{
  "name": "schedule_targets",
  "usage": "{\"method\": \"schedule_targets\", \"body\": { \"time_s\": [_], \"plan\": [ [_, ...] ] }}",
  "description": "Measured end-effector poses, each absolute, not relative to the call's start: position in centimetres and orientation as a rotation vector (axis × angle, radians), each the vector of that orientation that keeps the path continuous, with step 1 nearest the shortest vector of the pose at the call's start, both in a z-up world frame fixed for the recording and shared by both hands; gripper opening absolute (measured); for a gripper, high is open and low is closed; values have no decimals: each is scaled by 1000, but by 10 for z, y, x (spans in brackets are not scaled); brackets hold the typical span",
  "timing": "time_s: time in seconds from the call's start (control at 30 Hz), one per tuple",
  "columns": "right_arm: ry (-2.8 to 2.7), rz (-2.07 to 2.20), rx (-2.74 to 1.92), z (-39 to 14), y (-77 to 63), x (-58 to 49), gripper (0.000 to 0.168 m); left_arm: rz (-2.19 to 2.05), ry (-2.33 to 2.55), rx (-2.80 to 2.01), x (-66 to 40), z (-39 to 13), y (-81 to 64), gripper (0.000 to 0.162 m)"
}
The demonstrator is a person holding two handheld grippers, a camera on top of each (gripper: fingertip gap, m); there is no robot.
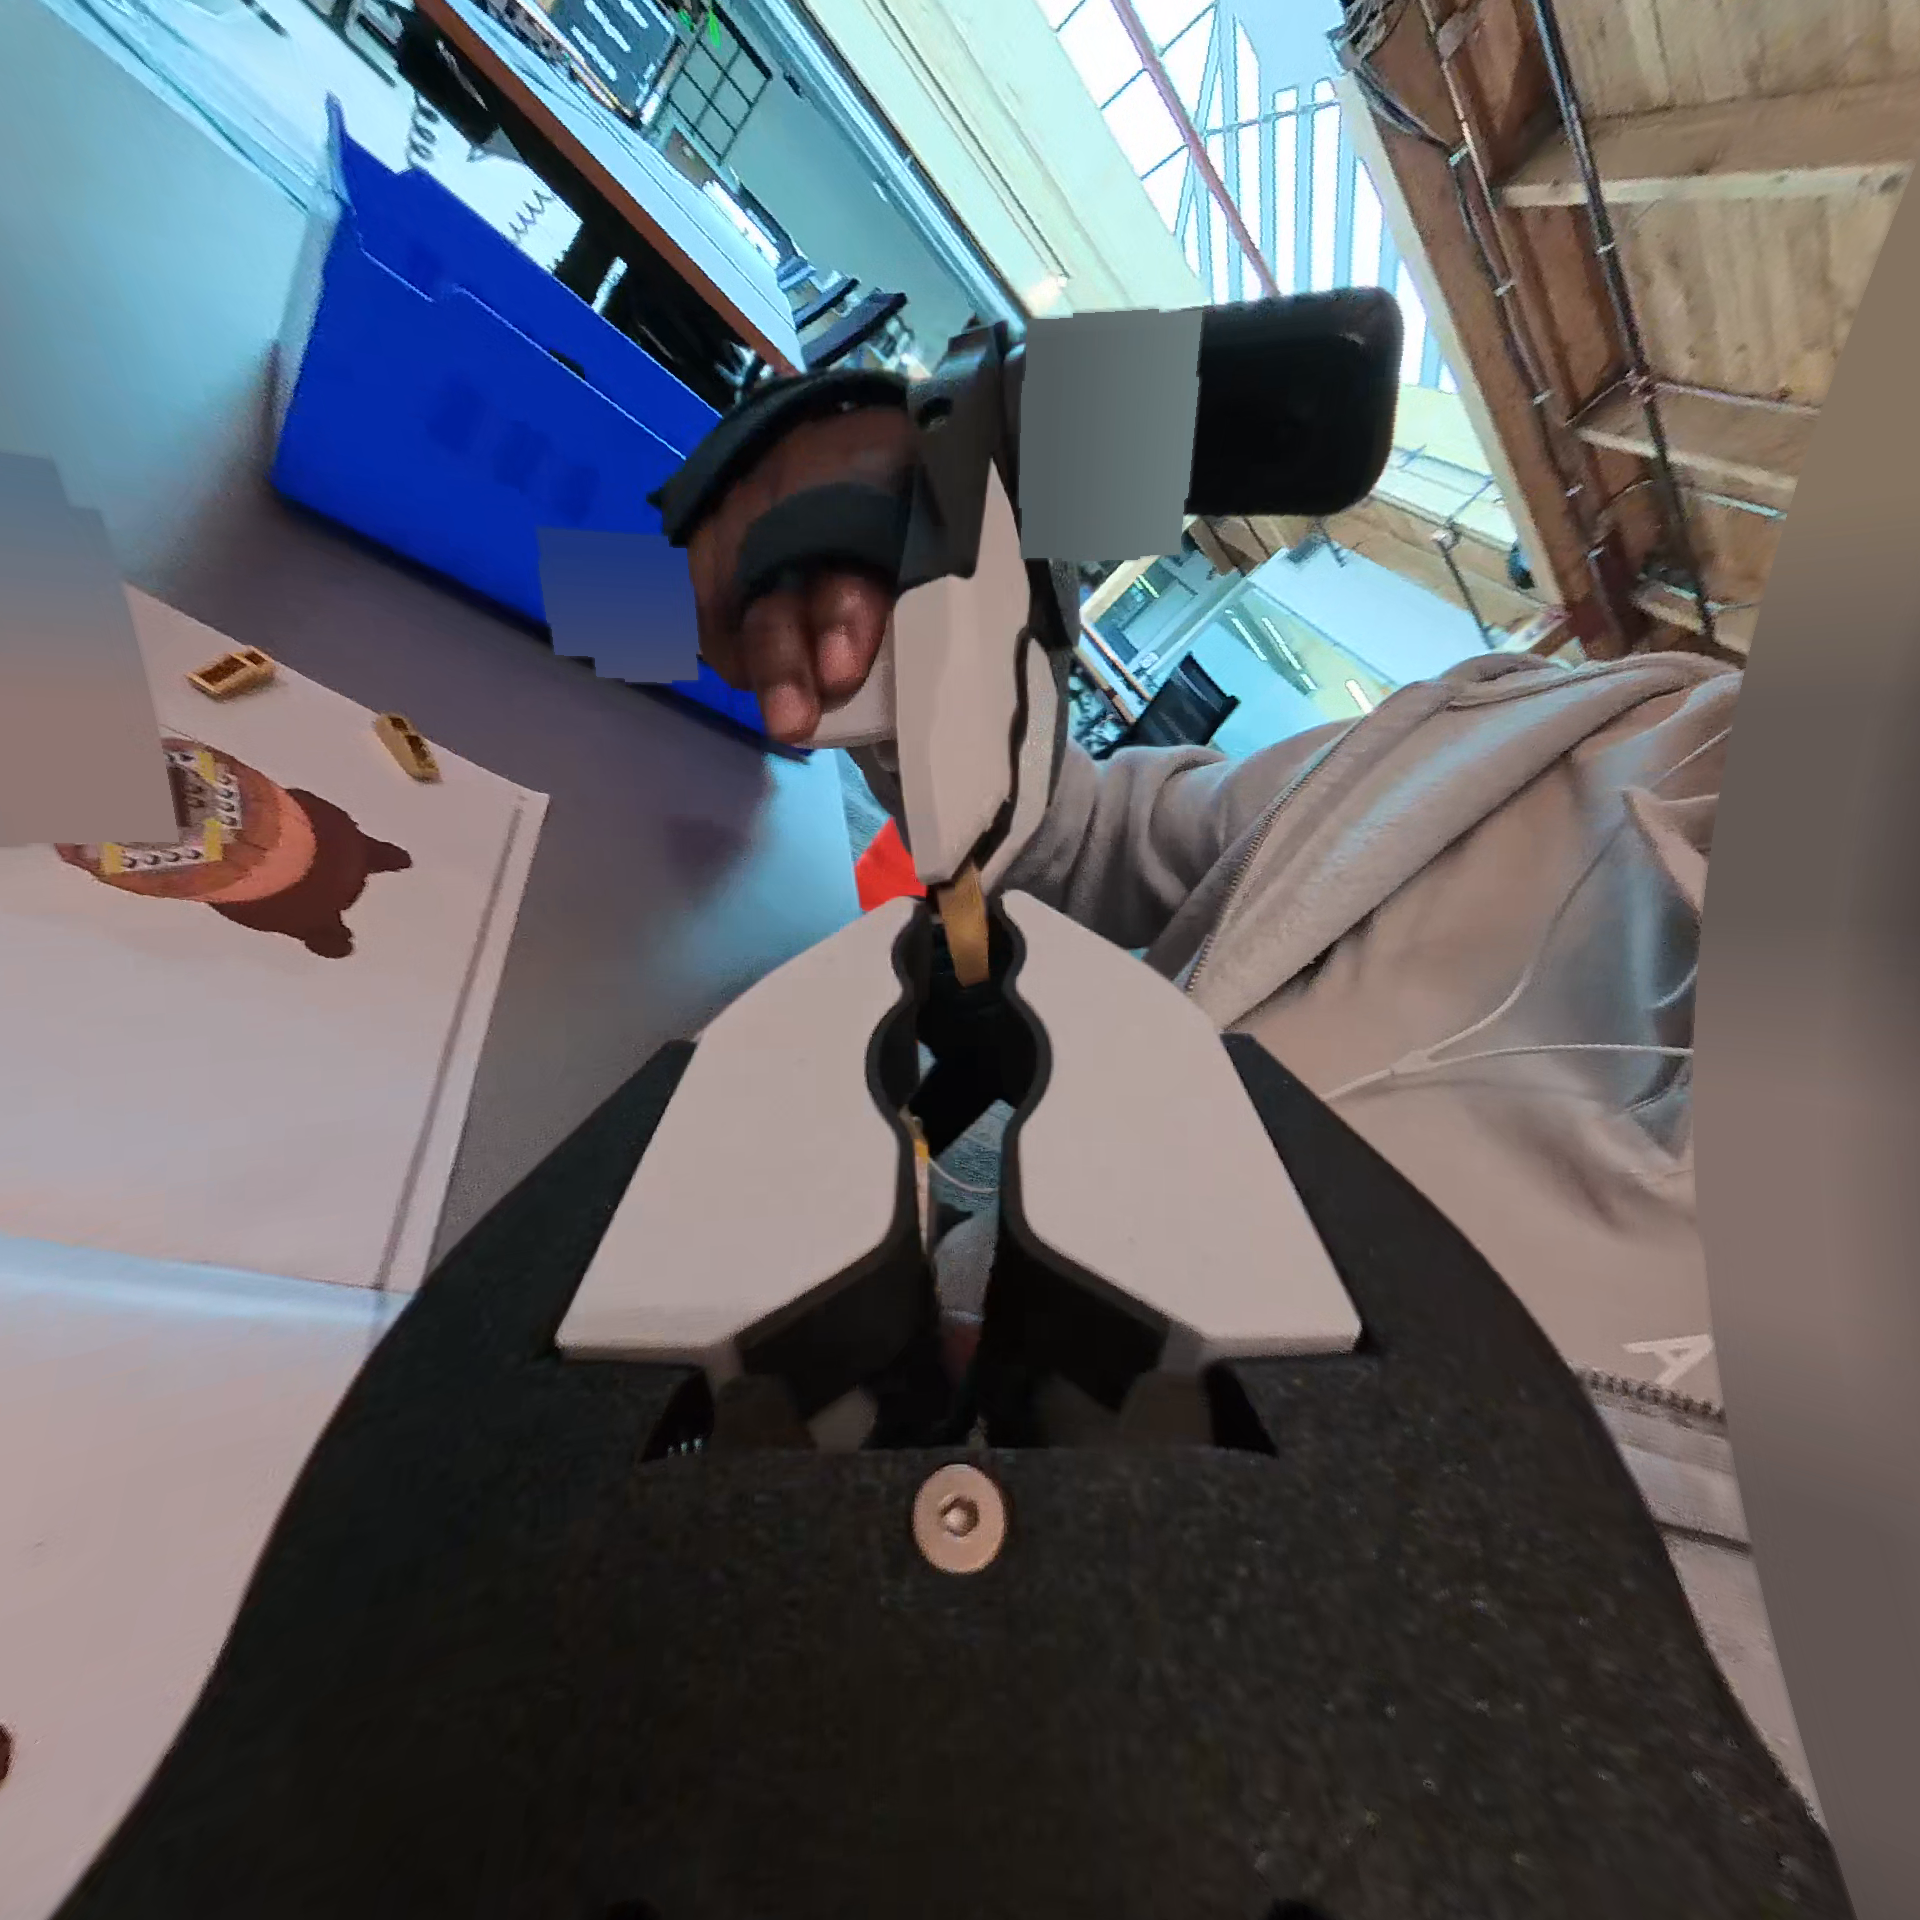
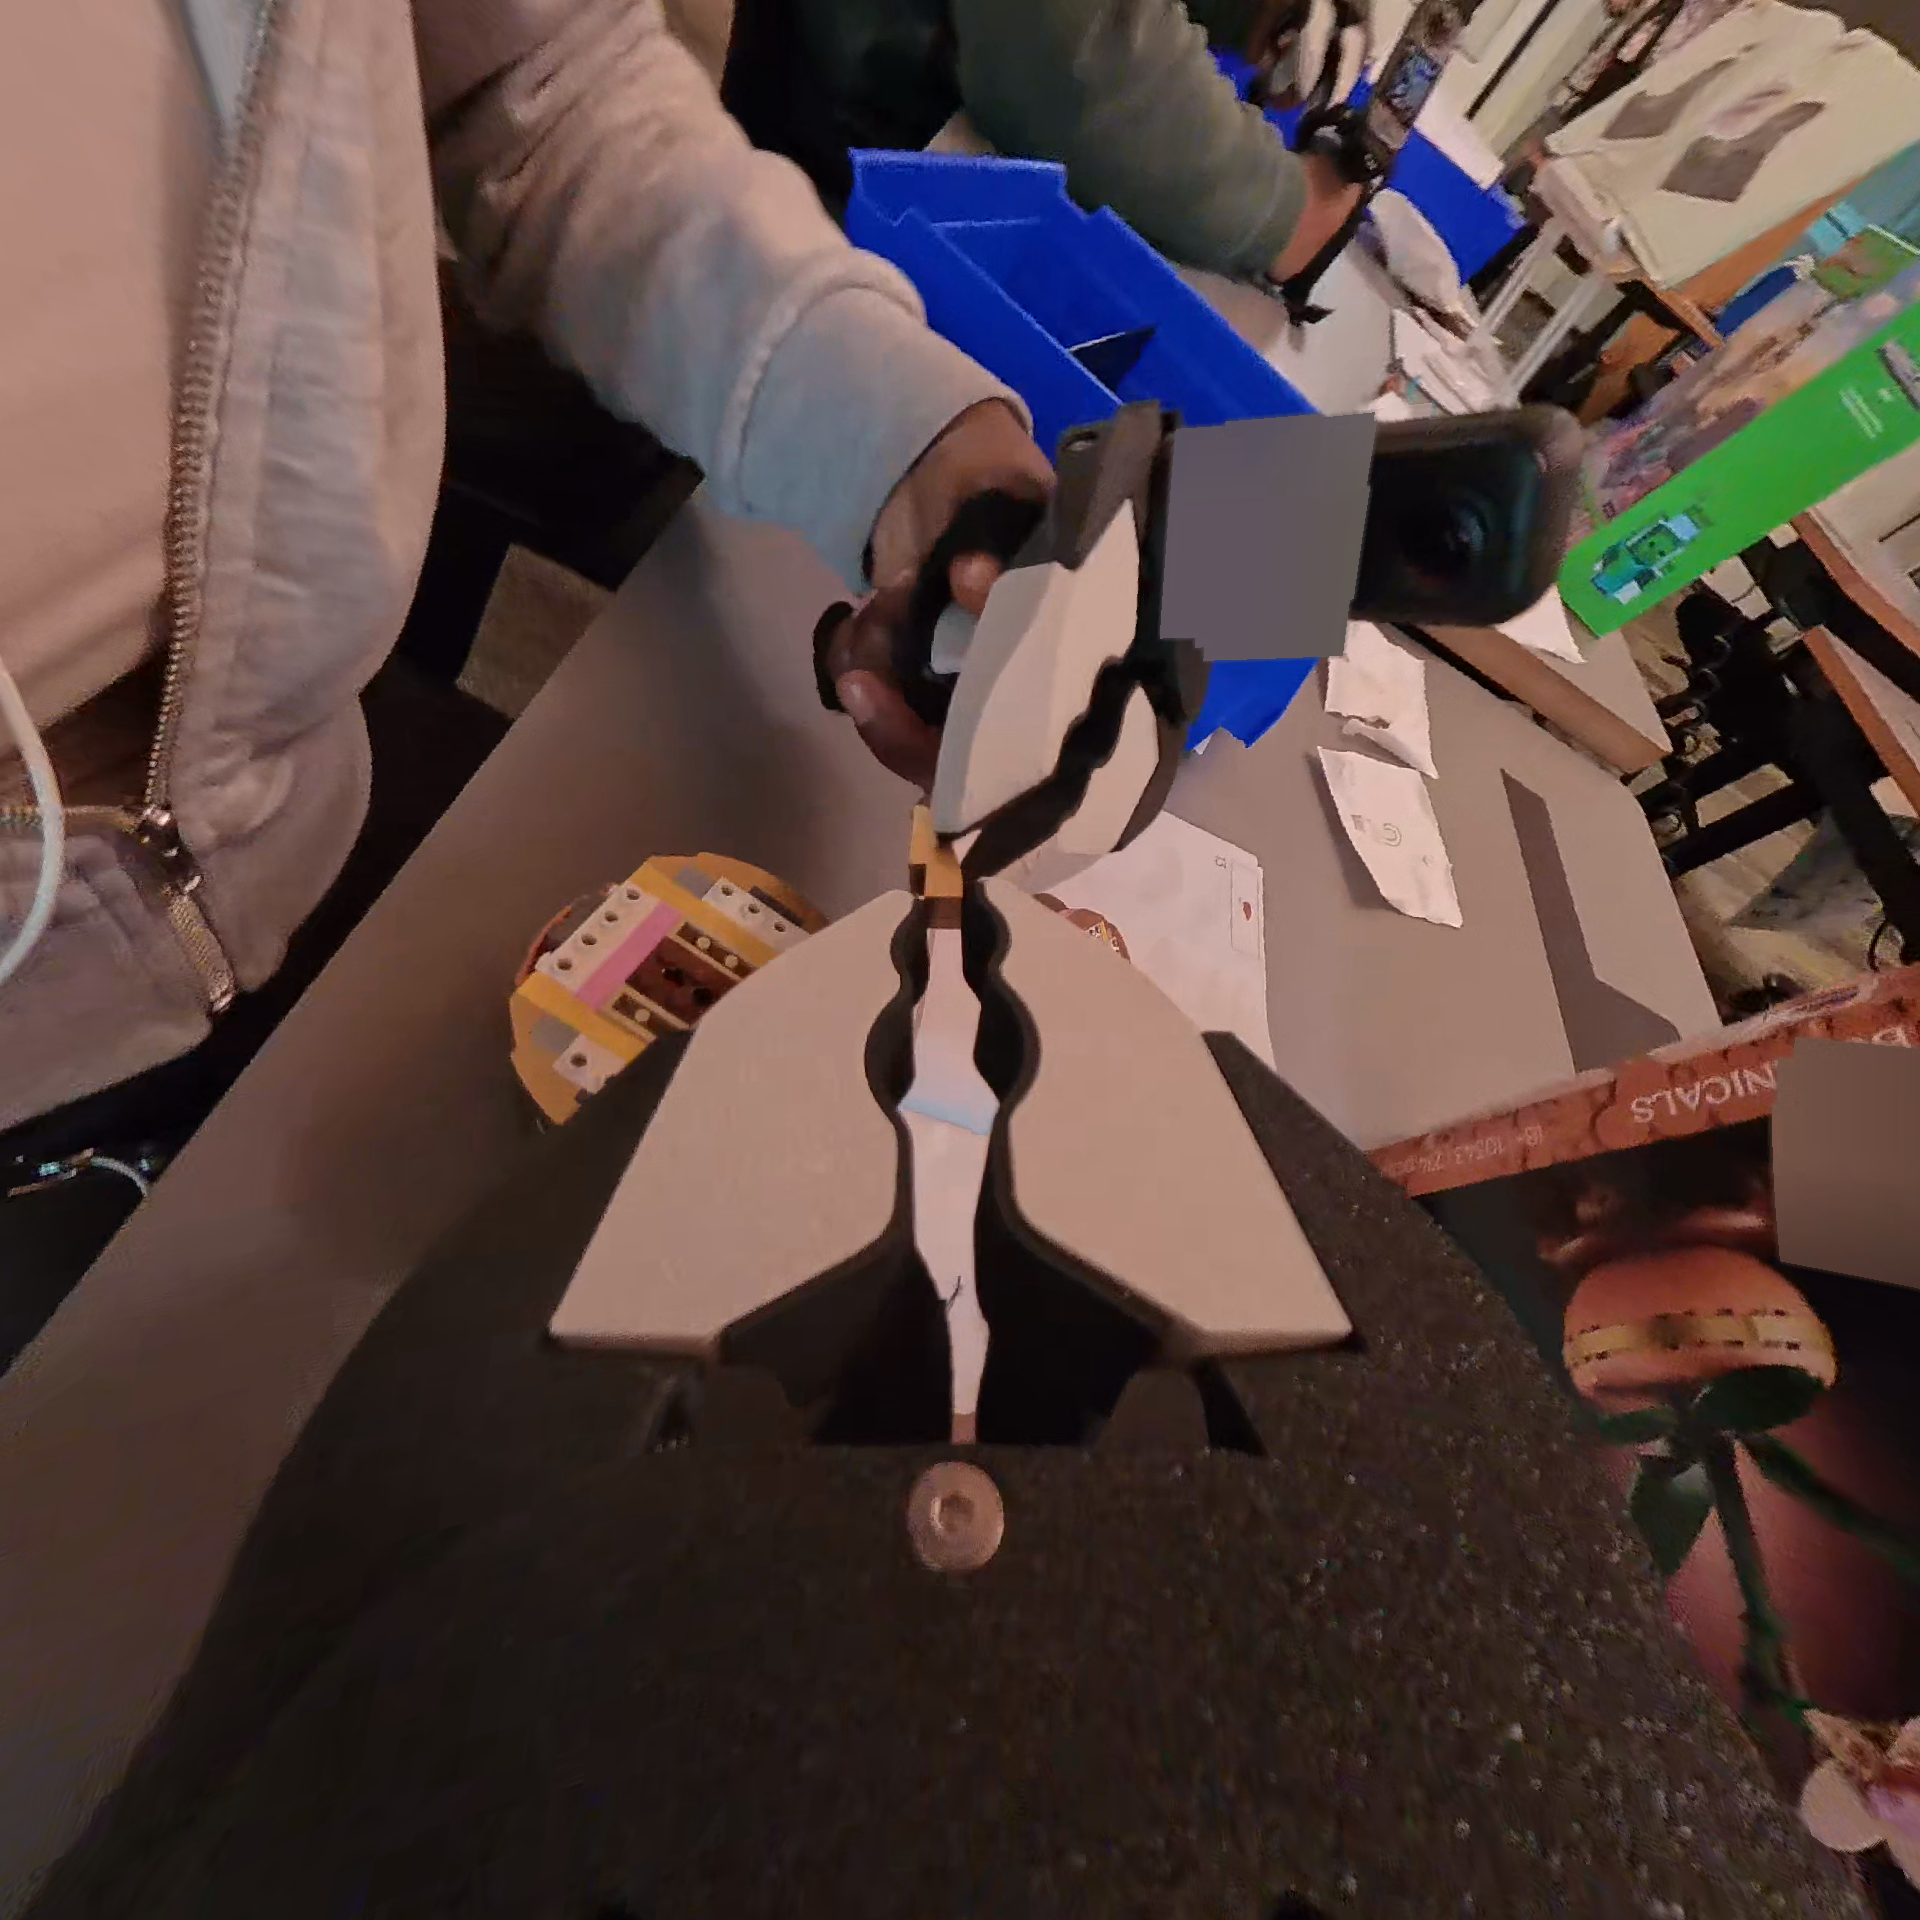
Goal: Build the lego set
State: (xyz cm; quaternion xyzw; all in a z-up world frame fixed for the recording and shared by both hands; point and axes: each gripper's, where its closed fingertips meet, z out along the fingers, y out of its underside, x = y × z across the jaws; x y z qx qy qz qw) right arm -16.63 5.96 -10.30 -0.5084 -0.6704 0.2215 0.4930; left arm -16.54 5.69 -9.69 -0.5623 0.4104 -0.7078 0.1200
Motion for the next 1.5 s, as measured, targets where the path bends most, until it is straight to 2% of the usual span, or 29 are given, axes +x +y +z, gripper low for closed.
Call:
{"method": "schedule_targets", "body": {
  "time_s": [0.33,0.37,0.5,0.57,0.77,1.5],
  "plan": [
    [-1590,485,-1294,-107,72,-168,7,-2232,1045,-1761,-166,-101,65,6],
    [-1534,472,-1334,-107,77,-166,15,-2248,1022,-1774,-167,-102,69,6],
    [-1322,581,-1591,-122,70,-151,65,-2192,1021,-1937,-173,-126,88,6],
    [-1240,568,-1695,-138,56,-146,84,-2166,1071,-2055,-174,-143,93,6],
    [-1049,459,-1906,-187,24,-152,110,-2142,1383,-2162,-165,-155,78,6],
    [-1056,361,-1793,-191,27,-161,81,-2132,1546,-2292,-157,-176,66,6]
  ]
}}
